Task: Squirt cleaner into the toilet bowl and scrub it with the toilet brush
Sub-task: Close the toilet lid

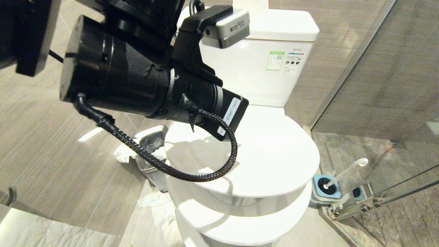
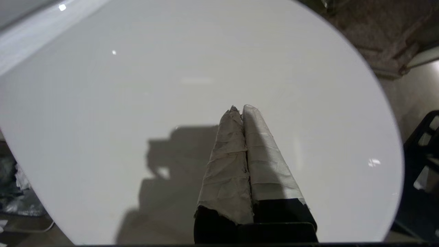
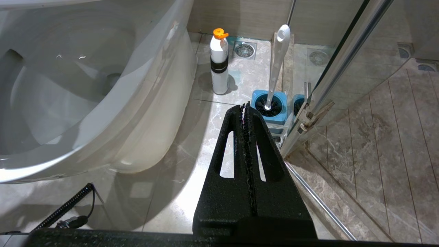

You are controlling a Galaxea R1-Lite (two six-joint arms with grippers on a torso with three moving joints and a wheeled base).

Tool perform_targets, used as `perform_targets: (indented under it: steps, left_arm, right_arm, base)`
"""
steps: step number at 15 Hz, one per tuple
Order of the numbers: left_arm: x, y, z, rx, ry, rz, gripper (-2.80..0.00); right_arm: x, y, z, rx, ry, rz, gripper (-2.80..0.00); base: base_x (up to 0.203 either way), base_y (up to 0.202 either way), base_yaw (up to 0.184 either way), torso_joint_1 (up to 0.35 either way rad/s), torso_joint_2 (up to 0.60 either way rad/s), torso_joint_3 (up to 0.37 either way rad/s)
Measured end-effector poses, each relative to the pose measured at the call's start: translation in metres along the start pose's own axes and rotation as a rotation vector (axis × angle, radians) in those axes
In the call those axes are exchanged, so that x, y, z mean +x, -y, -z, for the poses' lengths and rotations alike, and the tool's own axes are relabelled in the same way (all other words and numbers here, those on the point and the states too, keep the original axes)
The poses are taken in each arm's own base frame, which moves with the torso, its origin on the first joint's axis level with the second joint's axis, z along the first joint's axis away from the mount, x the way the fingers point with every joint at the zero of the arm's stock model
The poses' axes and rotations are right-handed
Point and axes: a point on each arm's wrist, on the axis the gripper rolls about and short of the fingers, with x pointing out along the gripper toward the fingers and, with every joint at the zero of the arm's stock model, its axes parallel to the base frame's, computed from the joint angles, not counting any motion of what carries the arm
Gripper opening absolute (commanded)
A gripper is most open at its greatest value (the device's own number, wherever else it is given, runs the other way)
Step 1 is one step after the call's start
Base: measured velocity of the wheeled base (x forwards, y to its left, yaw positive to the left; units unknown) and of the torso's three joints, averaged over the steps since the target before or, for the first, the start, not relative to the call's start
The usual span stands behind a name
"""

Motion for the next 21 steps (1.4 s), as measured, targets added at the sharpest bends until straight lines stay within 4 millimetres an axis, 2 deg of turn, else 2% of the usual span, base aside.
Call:
perform_targets:
  steps: [4,8,15,21]
  left_arm:
    - [0.023,-0.011,0.030,0.055,-0.166,0.040,-2.80]
    - [0.038,-0.010,0.055,0.099,-0.290,0.062,-2.80]
    - [0.059,0.016,0.093,0.131,-0.403,0.154,-2.80]
    - [0.111,0.032,0.132,0.117,-0.328,0.112,-2.80]
  right_arm:
    - [0.000,0.000,0.000,0.000,0.000,-0.001,-2.80]
    - [0.000,0.000,0.000,0.000,0.000,0.000,-2.80]
    - [0.000,0.000,0.000,0.000,0.000,-0.001,-2.80]
    - [0.000,0.000,0.000,0.000,0.000,-0.001,-2.80]
  base:
    - [0.000,0.000,0.000,0.000,0.00,0.000]
    - [0.000,0.000,0.000,0.000,0.00,0.000]
    - [0.000,0.000,0.000,0.000,0.00,0.000]
    - [0.000,0.000,0.000,0.000,0.00,0.000]
